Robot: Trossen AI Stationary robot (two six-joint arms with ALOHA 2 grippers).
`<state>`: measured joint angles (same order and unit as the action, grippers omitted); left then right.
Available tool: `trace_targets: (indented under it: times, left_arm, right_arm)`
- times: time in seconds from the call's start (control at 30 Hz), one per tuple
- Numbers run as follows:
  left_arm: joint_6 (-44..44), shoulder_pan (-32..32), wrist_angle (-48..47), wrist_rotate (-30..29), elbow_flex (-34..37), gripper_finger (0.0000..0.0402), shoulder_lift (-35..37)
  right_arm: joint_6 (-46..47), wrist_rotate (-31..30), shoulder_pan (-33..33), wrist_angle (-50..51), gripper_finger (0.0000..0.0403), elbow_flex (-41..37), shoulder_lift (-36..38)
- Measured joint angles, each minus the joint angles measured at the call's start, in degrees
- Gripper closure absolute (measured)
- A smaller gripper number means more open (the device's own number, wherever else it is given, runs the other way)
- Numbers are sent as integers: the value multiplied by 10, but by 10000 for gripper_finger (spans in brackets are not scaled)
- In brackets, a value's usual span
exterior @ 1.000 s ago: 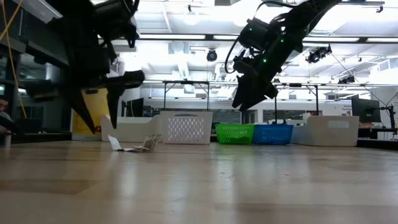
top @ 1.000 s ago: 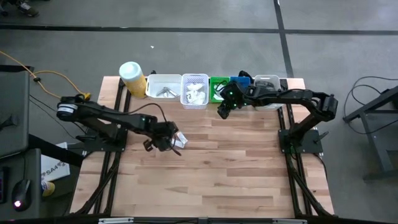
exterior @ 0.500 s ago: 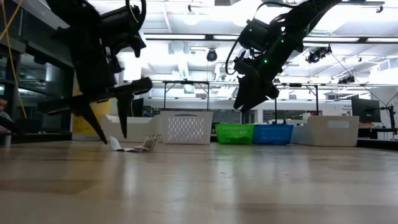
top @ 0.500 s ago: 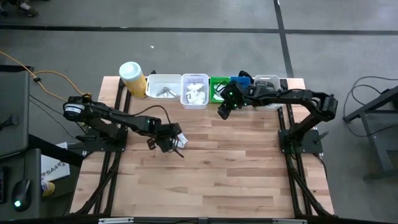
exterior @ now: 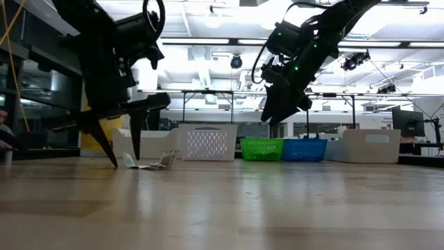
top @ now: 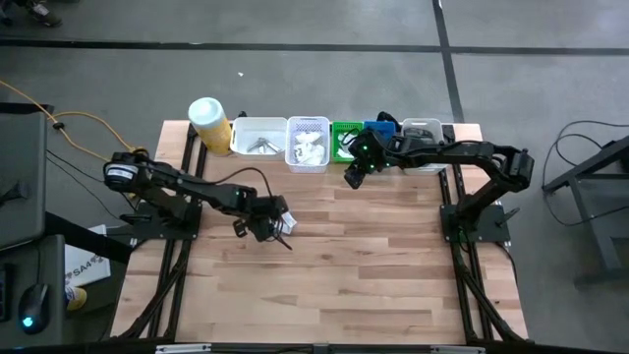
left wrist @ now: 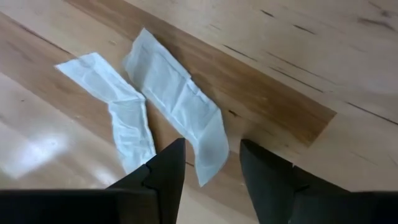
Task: Pick & Place Travel size toiletries
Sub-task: Put the white bandage into the green bin
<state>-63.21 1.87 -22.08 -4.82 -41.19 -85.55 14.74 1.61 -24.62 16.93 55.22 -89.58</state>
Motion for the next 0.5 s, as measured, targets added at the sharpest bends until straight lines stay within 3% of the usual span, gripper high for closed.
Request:
trace_targets:
  times: [0.23,0.5]
  left_arm:
    - [0,0,11,-2,-1,263,-8]
    - [5,0,5,2,0,365,-8]
  right_arm:
    - [2,0,0,0,203,0,0]
    - [2,0,0,1,203,0,0]
